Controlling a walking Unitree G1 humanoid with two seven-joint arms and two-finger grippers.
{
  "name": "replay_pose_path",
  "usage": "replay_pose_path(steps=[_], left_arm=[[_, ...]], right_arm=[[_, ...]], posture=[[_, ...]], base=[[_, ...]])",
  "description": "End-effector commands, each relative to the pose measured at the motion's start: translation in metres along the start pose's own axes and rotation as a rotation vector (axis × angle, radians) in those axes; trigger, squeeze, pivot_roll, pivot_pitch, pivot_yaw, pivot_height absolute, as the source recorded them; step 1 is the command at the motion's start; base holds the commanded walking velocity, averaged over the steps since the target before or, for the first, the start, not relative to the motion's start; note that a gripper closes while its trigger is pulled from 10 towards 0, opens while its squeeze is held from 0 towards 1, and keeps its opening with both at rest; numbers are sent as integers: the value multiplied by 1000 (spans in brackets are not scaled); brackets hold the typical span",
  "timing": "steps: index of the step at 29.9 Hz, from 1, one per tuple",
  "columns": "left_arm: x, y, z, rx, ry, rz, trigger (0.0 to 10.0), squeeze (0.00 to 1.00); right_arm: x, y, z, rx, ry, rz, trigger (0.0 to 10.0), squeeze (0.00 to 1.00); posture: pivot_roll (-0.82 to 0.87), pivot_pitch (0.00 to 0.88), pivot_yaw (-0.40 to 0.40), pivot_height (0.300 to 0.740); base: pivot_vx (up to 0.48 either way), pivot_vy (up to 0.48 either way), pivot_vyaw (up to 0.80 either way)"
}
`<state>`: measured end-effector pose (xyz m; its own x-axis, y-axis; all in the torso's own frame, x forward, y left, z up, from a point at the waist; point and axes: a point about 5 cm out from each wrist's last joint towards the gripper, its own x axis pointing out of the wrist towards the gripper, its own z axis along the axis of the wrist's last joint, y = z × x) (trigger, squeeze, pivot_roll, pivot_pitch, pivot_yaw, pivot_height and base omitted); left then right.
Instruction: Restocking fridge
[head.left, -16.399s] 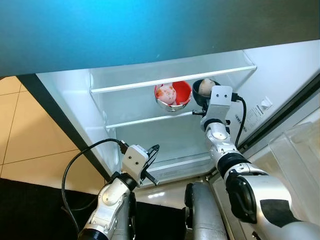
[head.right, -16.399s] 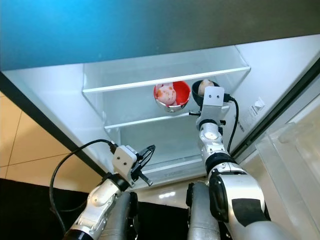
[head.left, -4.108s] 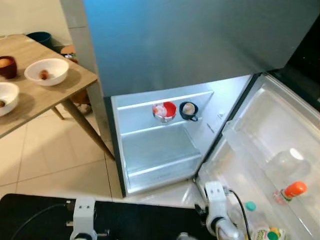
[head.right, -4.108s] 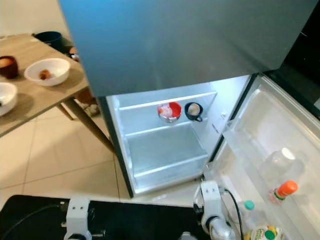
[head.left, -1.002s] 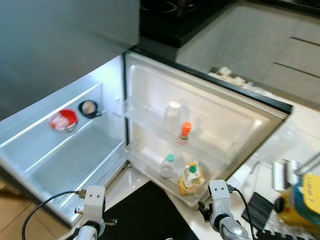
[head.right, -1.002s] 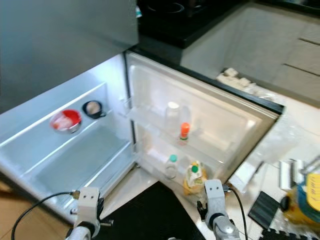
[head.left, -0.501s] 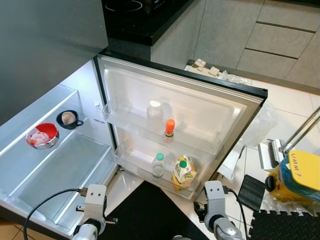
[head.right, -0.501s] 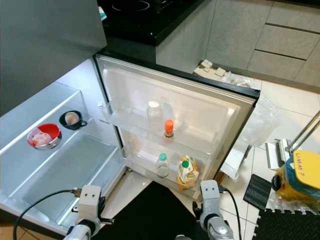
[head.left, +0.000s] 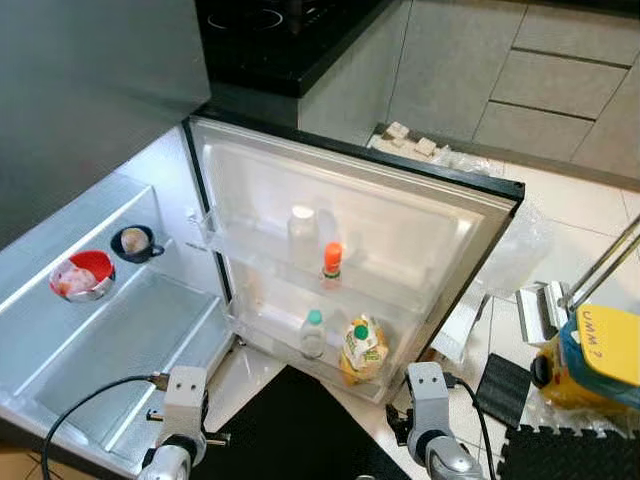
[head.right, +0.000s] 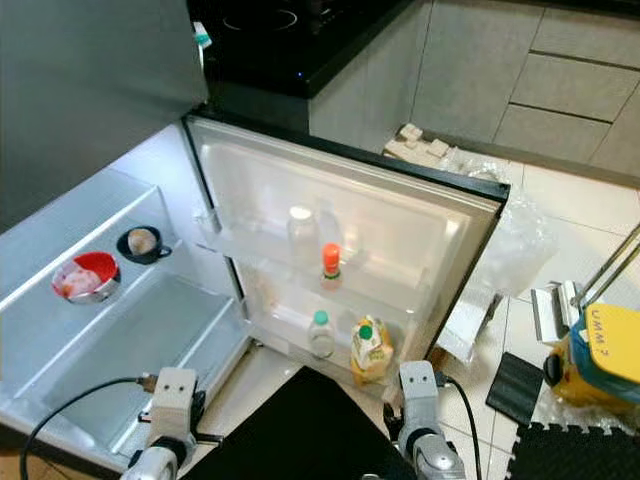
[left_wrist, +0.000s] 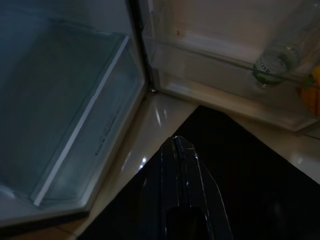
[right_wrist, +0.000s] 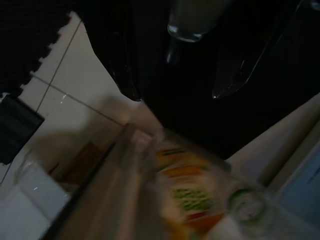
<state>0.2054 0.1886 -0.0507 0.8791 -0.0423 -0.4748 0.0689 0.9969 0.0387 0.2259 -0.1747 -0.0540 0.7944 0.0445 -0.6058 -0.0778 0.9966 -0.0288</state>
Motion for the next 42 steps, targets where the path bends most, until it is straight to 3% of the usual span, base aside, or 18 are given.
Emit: replay_pose_path(steps=[1, 10, 18, 22, 28, 32, 37, 41, 42], left_arm=[[-1, -6, -5, -16, 17, -5, 10000, 0], [0, -10, -2, -14, 5, -12, 10000, 0], [4, -14, 6, 23, -30, -61, 10000, 0], [5, -16, 7, 29, -32, -74, 10000, 0], [4, -17, 4, -31, -27, -26, 10000, 0], [4, -20, 5, -19, -44, -45, 10000, 0], [3, -21, 11, -17, -98, -67, 10000, 0], [0, -25, 11, 14, -119, -121, 10000, 0], [-2, -27, 10, 60, -130, -164, 10000, 0]], right_arm=[[-4, -6, -8, 0, 21, -17, 10000, 0], [-6, -12, -9, -23, 16, -15, 10000, 0], [-2, -8, -1, -45, -3, 8, 10000, 0], [-1, -8, 2, -49, -13, 12, 10000, 0], [-2, -13, 3, -62, -15, 10, 10000, 0], [-1, -15, 7, -57, -40, 18, 10000, 0], [0, -12, 14, -65, -73, 80, 10000, 0], [1, -5, 18, -88, -86, 195, 10000, 0], [0, 0, 21, -103, -103, 293, 10000, 0]], posture=[[-133, 90, 3, 740], [-143, 89, -4, 740], [-149, 75, -14, 740], [-153, 71, -16, 740], [-156, 69, -24, 740], [-157, 72, -36, 740], [-158, 75, -42, 740], [-158, 82, -49, 740], [-158, 93, -50, 740]], base=[[0, 0, 0], [0, 0, 0], [0, 0, 0], [0, -435, 0], [0, -80, 0], [0, 0, 0], [0, 0, 0], [0, 0, 0], [0, 0, 0]])
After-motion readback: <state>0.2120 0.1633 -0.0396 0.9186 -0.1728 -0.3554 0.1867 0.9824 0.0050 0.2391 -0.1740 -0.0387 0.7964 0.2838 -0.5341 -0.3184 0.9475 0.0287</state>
